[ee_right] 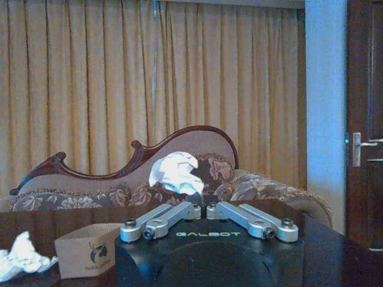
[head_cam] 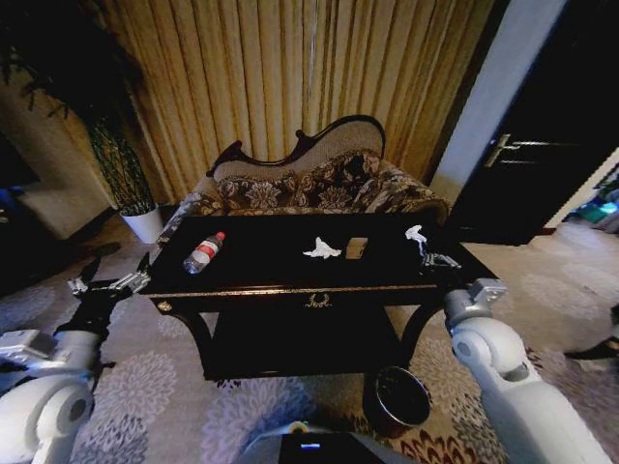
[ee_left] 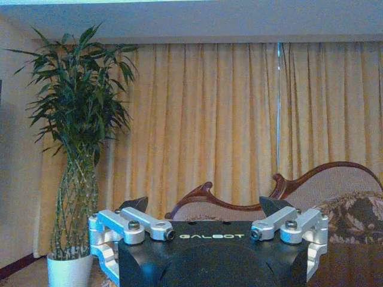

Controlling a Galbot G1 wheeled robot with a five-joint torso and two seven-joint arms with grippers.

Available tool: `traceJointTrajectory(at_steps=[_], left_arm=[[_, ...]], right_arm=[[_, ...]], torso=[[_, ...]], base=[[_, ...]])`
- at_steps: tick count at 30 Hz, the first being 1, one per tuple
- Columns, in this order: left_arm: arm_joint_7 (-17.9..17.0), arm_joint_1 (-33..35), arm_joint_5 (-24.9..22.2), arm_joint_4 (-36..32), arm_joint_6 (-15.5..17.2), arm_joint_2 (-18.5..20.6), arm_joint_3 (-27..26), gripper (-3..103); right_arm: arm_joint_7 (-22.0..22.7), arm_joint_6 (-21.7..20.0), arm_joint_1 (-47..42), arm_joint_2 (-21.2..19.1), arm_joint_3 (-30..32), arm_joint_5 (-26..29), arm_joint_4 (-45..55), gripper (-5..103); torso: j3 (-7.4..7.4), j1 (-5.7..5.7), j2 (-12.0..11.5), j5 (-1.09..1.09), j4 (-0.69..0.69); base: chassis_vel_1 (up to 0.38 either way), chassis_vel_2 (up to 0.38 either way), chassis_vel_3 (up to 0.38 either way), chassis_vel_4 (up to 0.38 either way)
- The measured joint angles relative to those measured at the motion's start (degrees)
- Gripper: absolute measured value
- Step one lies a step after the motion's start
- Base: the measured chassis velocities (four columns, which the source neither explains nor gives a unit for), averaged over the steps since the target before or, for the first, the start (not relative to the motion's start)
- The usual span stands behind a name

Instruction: Move to the front of the table and place the trash on the table into the trash bin.

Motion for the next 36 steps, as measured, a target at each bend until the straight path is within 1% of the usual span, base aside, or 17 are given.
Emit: traceJointTrajectory(at_steps=[20, 26, 28, 30, 32, 33, 36], left_arm=[[0.0, 0.0, 0.1, -0.2, 0.0, 0.0, 0.4, 100], [0.0, 0.0, 0.6, -0.3, 0.0, -0.4, 1.1, 100], [0.0, 0.0, 0.8, -0.3, 0.0, -0.5, 1.2, 100], [0.0, 0.0, 1.1, -0.3, 0.0, -0.6, 1.4, 100], [0.0, -0.1, 1.1, -0.3, 0.0, -0.7, 1.4, 100], [0.0, -0.1, 1.1, -0.3, 0.0, -0.6, 1.4, 100], [0.0, -0.2, 1.1, -0.2, 0.0, -0.5, 1.4, 100]], right_arm=[[0.0, 0.6, 0.0, 0.8, -0.6, 0.1, -0.3, 0], [-0.3, 1.4, -1.7, 2.2, -1.2, -0.5, -1.5, 0], [-0.8, 1.5, -2.3, 2.8, -1.3, -1.2, -2.1, 0], [-2.1, 1.7, -3.9, 4.0, -1.6, -3.6, -4.1, 0], [-3.2, 1.7, -6.2, 5.2, -2.0, -6.1, -6.7, 0], [-3.3, 1.1, -7.2, 5.9, -2.3, -7.1, -8.4, 0], [-3.4, 0.4, -7.7, 6.4, -2.7, -7.8, -10.3, 0]], torso=[[0.00, 0.00, 0.0, 0.00, 0.00], [-0.01, -0.01, 0.0, 0.00, 0.00], [0.00, -0.01, 0.0, 0.00, 0.00], [0.01, 0.02, 0.0, -0.01, 0.01], [0.01, 0.02, 0.0, 0.01, -0.01], [0.01, 0.02, 0.0, 0.00, -0.01], [0.01, 0.02, 0.0, 0.00, -0.02]], base=[[0.115, -0.108, -0.114, 0.113], [0.052, -0.040, -0.034, 0.040], [0.000, 0.000, 0.000, 0.000], [0.000, 0.000, 0.000, 0.000], [0.000, 0.000, 0.000, 0.000], [0.000, 0.000, 0.000, 0.000], [0.000, 0.000, 0.000, 0.000]])
